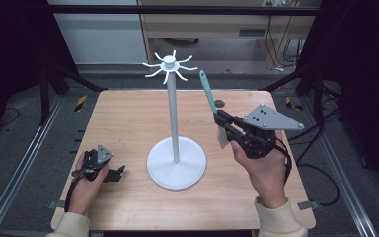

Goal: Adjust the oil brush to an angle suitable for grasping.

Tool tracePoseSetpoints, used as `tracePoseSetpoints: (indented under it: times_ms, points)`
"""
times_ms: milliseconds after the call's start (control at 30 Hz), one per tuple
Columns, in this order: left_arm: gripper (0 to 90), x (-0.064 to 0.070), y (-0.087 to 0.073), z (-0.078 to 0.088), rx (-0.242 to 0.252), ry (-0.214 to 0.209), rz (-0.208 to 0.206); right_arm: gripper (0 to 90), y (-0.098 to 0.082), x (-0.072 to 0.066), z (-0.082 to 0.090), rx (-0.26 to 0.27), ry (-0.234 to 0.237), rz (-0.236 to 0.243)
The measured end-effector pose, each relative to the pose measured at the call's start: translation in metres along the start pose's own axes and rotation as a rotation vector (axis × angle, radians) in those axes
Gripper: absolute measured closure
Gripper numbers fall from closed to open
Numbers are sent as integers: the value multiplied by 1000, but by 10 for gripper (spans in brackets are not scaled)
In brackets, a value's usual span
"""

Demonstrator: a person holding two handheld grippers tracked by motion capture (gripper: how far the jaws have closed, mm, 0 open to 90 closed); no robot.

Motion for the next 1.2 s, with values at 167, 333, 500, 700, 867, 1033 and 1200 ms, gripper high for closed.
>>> tracePoseSetpoints:
  times_ms: [167,333,500,700,867,1033,1200]
  points:
    - [28,0,0,0,0,0,1,827,2,-3,0,4,8,8]
    - [28,0,0,0,0,-1,0,827,3,-8,-1,3,18,17]
    - [28,0,0,0,0,-1,0,827,4,-11,-1,6,26,24]
    - [29,0,0,0,2,-2,0,827,4,-15,-3,3,35,32]
    - [29,0,0,0,1,-2,-1,826,4,-16,-4,3,40,32]
    - [29,1,0,0,0,-4,-2,826,4,-17,-3,4,43,31]
    - [30,1,0,-1,3,-4,1,826,4,-20,-3,6,48,35]
Point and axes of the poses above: each handheld gripper's, and its own axes: z roughly backward along the jaws, y roughly out of its top, x roughly to its right, the point moved 5 cm from there along -z, roughly forward along the jaws, and after that the axes turned 6 degrees about -z, right-handed, at the moved point
